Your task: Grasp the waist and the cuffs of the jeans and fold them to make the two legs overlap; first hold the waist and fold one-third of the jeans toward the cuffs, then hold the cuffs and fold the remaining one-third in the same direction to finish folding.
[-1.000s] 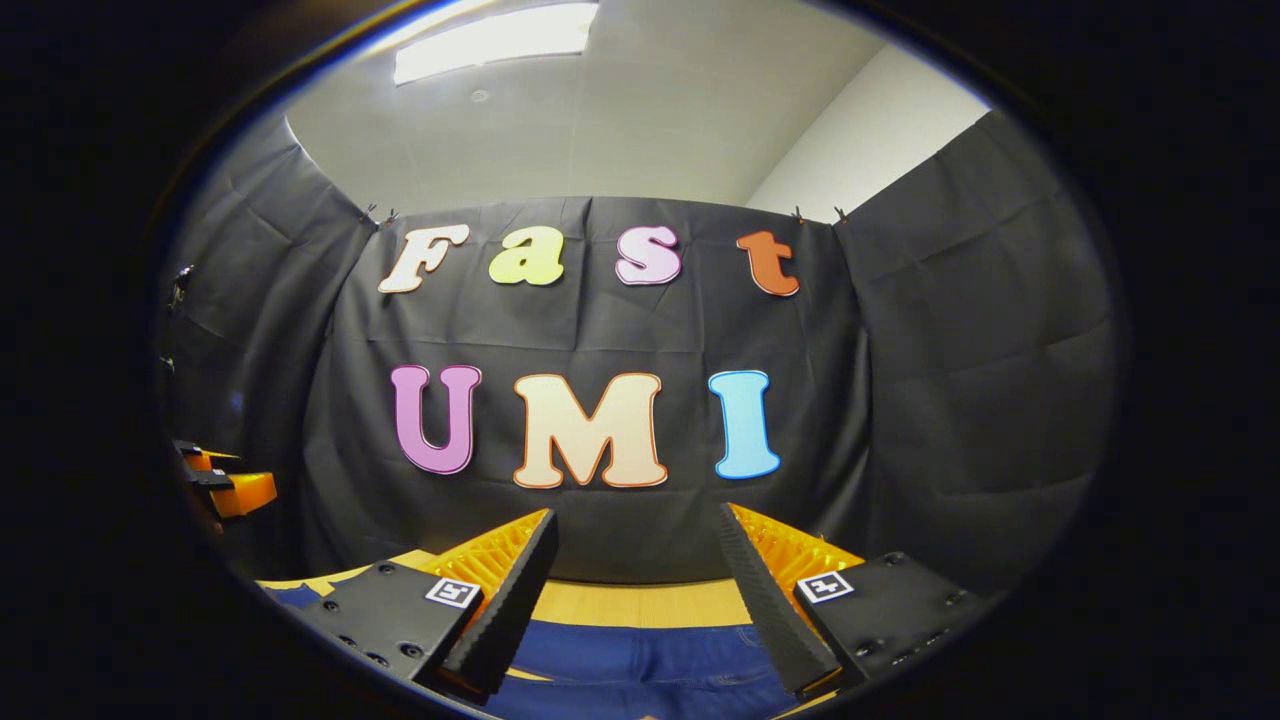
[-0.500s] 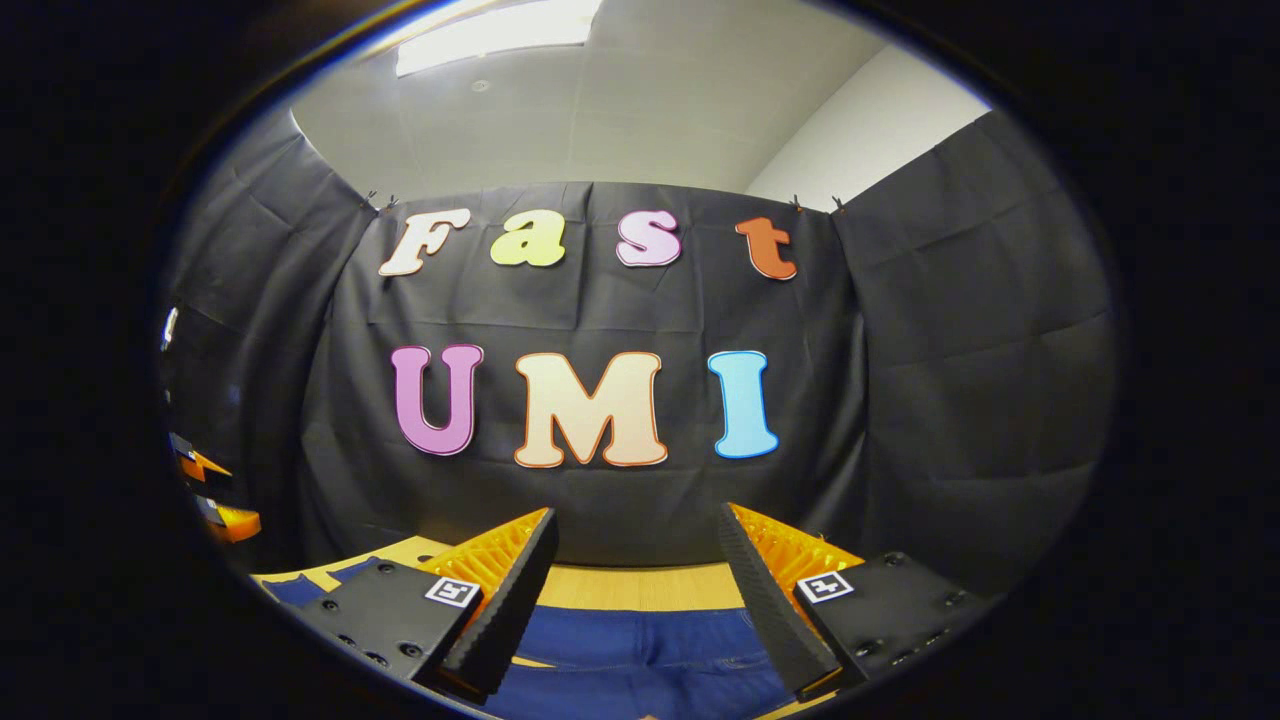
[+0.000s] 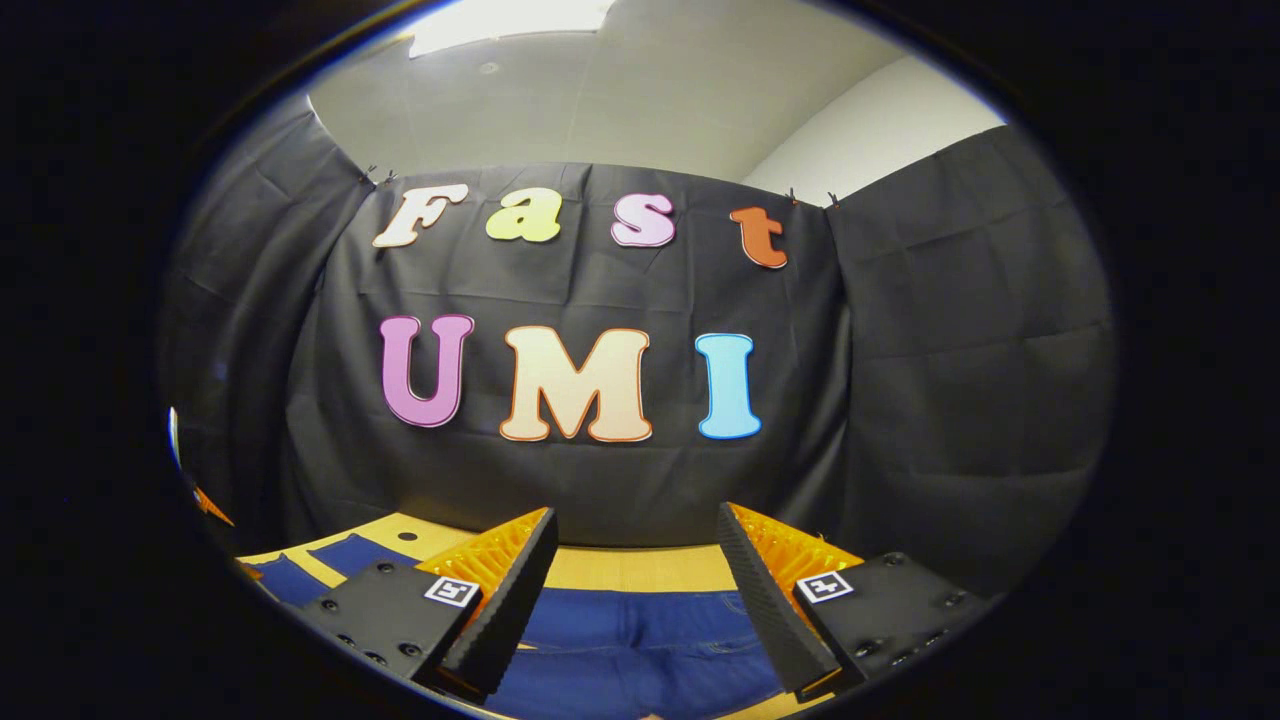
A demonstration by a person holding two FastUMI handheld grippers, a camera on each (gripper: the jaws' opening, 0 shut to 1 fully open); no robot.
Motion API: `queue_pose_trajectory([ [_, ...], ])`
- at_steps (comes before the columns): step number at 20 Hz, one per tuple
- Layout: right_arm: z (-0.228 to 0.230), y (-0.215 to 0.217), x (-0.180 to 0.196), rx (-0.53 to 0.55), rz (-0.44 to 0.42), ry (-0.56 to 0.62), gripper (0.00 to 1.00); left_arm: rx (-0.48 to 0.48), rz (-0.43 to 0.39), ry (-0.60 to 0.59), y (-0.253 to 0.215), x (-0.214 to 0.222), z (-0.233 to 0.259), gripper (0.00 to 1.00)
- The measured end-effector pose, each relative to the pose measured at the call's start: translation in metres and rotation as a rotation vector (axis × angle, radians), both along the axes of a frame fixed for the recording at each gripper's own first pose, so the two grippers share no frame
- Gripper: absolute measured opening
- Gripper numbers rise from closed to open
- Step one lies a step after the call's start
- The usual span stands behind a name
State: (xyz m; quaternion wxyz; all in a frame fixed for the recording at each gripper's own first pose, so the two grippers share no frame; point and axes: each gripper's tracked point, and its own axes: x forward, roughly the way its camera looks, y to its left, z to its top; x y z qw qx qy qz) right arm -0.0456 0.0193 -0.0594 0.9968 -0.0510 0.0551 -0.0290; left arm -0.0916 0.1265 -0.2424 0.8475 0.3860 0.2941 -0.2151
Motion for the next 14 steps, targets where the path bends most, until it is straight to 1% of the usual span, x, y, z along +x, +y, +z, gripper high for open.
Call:
queue_pose_trajectory([
  [2,-0.003,-0.005,0.0,-0.018,-0.01,0.011,1.0,0.073,-0.044,0.061,0.011,-0.007,-0.025,0.95],
  [5,-0.007,-0.014,-0.003,-0.051,-0.024,0.03,0.99,0.18,-0.096,0.139,0.025,-0.017,-0.057,0.96],
  [6,-0.007,-0.017,-0.005,-0.06,-0.031,0.036,1.0,0.211,-0.112,0.162,0.031,-0.02,-0.068,0.96],
  [11,-0.01,-0.033,-0.007,-0.102,-0.069,0.051,1.0,0.339,-0.163,0.22,0.049,-0.018,-0.103,0.96],
  [13,-0.01,-0.037,-0.009,-0.127,-0.076,0.051,1.0,0.367,-0.199,0.223,0.048,-0.011,-0.106,0.96],
  [14,-0.01,-0.04,-0.009,-0.136,-0.081,0.051,1.0,0.371,-0.211,0.233,0.049,-0.01,-0.109,0.92],
])
